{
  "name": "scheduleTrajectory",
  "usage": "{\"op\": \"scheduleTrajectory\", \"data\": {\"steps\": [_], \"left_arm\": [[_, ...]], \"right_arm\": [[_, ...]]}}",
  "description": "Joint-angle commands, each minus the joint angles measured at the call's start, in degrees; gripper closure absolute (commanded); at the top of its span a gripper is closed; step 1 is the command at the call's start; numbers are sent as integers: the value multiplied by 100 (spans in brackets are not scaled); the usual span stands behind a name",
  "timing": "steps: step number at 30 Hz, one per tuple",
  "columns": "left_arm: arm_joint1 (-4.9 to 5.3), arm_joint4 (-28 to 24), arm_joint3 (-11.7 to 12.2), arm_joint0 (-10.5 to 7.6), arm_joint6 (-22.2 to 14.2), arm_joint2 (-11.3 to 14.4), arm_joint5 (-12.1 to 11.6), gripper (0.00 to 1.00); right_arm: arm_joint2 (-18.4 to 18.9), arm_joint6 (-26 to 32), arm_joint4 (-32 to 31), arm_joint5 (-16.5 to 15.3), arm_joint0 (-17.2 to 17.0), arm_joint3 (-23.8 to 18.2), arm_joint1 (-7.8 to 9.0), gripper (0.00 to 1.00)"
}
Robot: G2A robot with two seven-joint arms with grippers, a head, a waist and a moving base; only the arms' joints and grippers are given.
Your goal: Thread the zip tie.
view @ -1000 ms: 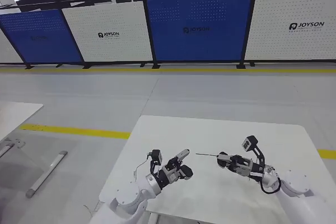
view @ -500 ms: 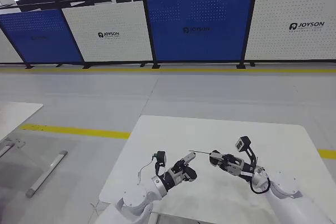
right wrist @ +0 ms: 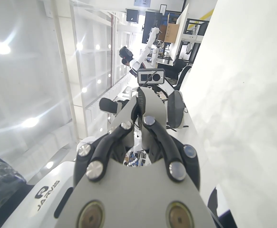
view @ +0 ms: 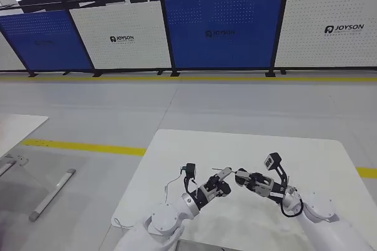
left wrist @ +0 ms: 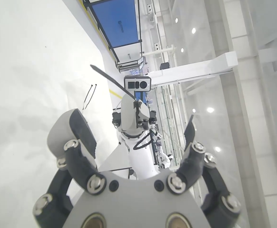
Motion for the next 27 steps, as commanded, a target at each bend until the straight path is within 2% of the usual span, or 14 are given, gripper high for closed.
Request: {"op": "scheduleTrajectory", "data": {"steps": [1,4,8,9,11,18,19,24,25,26,27], "left_arm": [[1,-1,-2,1,-2,-2,2,0],[-1,60,-1,-5,47,3,-9,0],[-26,165,119,-53,453,-18,-99,0],[-33,208,157,-86,506,-6,-71,0],[-41,462,249,-165,638,50,147,0],[-41,462,249,-165,638,50,147,0],[-45,448,227,-162,648,55,105,0],[-54,294,180,-41,721,-11,-414,0],[-54,297,190,-24,740,-21,-451,0],[-56,269,183,-16,735,-23,-477,16],[-60,246,186,-3,768,-36,-529,43]], "right_arm": [[0,0,0,0,0,0,0,100],[0,-56,-10,30,-28,-13,-2,100],[25,-3,-59,173,-111,-174,-7,100],[36,15,-69,185,-120,-213,-8,100],[98,-26,-74,190,-143,-277,-8,100],[121,-66,-96,179,-150,-299,-6,100],[121,-66,-96,179,-150,-299,-6,100],[121,-66,-96,179,-150,-299,-6,100],[121,-66,-96,179,-150,-299,-6,100],[121,-66,-96,179,-150,-299,-6,100],[121,-66,-96,179,-150,-299,-6,100]]}}
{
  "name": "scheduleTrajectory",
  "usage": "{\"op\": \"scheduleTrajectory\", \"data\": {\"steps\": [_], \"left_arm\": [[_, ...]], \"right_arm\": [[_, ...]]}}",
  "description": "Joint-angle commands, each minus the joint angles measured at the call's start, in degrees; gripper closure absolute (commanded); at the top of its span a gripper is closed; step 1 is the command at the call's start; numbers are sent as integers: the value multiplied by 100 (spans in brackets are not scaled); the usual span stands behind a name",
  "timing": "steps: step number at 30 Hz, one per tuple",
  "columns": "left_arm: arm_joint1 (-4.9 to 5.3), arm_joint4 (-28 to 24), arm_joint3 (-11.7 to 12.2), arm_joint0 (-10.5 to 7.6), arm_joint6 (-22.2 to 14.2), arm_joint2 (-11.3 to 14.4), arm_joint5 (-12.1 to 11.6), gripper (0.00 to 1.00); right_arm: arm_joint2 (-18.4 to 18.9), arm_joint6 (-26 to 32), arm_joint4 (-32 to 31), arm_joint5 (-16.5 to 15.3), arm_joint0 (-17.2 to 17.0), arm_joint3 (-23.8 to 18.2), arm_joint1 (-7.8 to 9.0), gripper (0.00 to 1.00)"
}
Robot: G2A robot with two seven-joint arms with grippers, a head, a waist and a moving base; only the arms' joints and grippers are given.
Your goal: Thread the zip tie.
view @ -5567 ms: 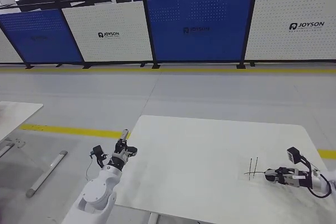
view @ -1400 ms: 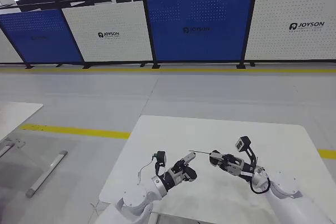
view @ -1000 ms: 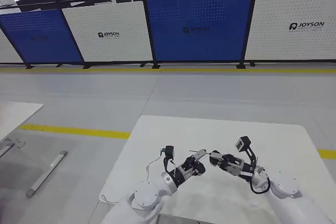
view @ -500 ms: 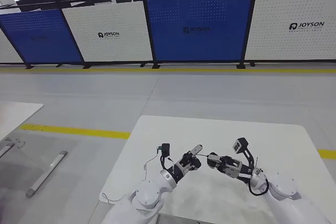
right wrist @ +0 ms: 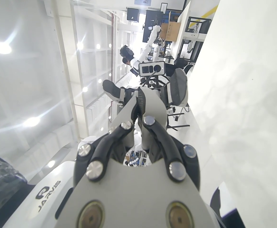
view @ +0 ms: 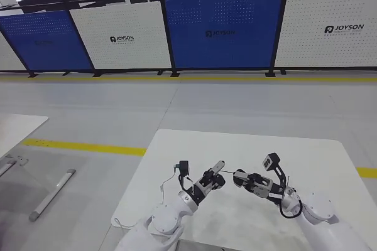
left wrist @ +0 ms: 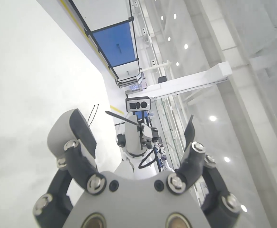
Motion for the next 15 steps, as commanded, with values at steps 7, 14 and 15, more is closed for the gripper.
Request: {"op": "scheduleTrajectory", "data": {"steps": [7,14,15], "left_arm": [[-16,-179,38,1,-120,2,79,82],[-30,-315,100,-22,-200,-8,45,93],[-30,-322,95,-22,-223,-9,32,93]], "right_arm": [[0,0,0,0,0,0,0,100],[0,0,0,0,0,0,0,100],[0,0,0,0,0,0,0,100]]}}
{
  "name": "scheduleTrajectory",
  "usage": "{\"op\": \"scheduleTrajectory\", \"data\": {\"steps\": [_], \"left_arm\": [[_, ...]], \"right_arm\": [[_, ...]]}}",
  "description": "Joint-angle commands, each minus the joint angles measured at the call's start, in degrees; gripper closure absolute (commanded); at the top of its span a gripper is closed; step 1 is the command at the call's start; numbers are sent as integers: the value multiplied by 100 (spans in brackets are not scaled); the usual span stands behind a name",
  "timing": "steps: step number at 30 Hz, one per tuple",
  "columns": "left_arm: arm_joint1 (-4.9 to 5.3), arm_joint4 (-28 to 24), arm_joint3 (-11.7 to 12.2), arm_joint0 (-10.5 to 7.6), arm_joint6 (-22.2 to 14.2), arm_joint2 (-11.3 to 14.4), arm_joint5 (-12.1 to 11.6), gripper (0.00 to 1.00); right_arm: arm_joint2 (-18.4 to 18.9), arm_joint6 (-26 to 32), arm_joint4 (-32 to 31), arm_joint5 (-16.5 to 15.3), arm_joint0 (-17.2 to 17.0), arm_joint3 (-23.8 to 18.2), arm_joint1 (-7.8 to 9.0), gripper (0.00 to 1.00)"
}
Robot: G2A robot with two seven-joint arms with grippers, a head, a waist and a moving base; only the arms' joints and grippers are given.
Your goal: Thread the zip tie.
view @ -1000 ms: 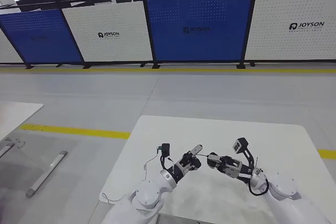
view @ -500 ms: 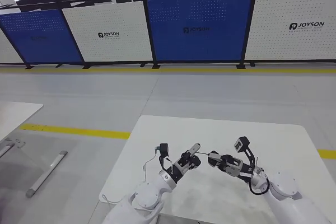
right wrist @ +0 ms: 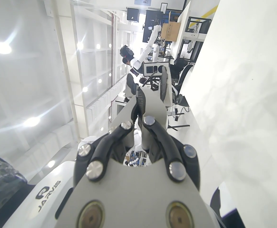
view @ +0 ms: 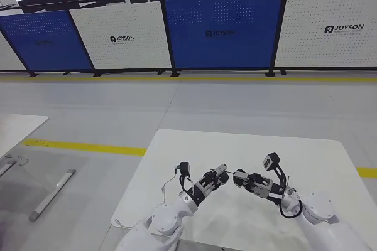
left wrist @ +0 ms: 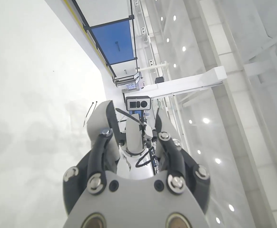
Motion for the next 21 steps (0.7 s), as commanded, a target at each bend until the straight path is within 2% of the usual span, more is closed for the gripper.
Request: {"op": "scheduleTrajectory", "data": {"steps": [1,4,7,8,9,11,12,14,16,18,20,21], "left_arm": [[0,-4,-11,2,-49,-3,-22,96],[4,-23,-33,18,-137,-16,-54,100],[9,-7,-59,41,-183,-34,-76,96],[10,-5,-65,47,-192,-41,-79,92],[11,-10,-77,56,-199,-50,-81,79],[16,23,-99,65,-254,-58,-110,63],[18,31,-113,76,-264,-65,-111,60],[21,52,-128,83,-288,-73,-114,63],[23,75,-134,87,-306,-81,-116,71],[22,79,-130,84,-294,-87,-110,84],[20,83,-123,78,-287,-87,-103,87],[20,88,-120,76,-285,-88,-100,93]], "right_arm": [[0,0,0,0,0,0,0,100],[0,0,0,0,0,0,0,100],[0,0,0,0,0,0,0,100],[0,0,0,0,0,0,0,100],[0,0,0,0,0,0,0,100],[0,0,0,0,0,0,0,100],[0,0,0,0,0,0,0,100],[0,0,0,0,0,0,0,100],[0,0,0,0,0,0,0,100],[0,0,0,0,0,0,0,100],[0,0,0,0,0,0,0,100],[0,0,0,0,0,0,0,100]]}}
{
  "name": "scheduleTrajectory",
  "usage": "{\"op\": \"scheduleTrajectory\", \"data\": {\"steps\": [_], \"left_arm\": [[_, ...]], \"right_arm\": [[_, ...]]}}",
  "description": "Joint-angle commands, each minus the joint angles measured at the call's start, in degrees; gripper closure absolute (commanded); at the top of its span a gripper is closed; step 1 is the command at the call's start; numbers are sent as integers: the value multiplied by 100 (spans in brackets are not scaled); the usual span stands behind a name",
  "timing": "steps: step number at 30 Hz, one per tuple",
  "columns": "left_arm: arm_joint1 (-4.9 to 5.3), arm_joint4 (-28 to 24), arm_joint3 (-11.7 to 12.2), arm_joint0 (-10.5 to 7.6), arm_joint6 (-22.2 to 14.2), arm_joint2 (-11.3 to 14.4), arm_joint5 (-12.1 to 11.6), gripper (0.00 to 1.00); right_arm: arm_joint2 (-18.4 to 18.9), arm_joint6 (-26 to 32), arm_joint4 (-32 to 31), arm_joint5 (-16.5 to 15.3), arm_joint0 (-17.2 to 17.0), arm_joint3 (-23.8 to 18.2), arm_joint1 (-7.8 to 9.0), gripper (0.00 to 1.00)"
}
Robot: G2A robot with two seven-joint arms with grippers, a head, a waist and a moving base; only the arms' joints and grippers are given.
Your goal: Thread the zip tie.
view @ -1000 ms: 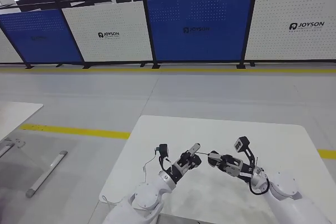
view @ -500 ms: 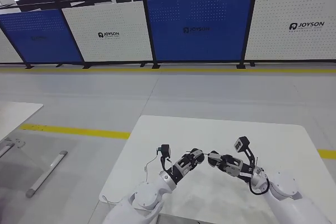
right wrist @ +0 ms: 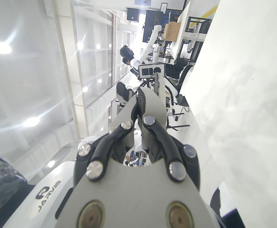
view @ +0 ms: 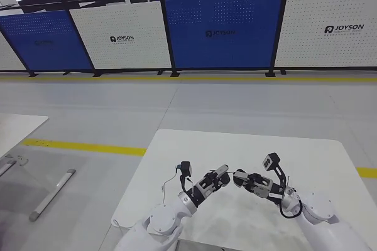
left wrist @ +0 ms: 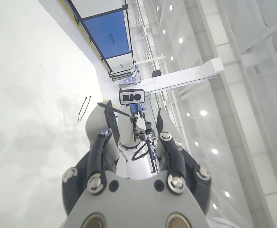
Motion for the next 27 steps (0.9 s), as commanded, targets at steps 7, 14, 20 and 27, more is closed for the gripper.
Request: {"op": "scheduleTrajectory", "data": {"steps": [7,14,20,27], "left_arm": [[-5,56,16,-7,21,0,17,100],[-14,84,22,5,42,30,9,100],[-17,124,14,8,68,29,16,100],[7,351,-101,67,182,-74,222,100]], "right_arm": [[0,0,0,0,0,0,0,100],[0,0,0,0,0,0,0,100],[17,-128,-49,50,-69,-112,-4,0],[320,-56,-9,204,-180,-202,42,0]]}}
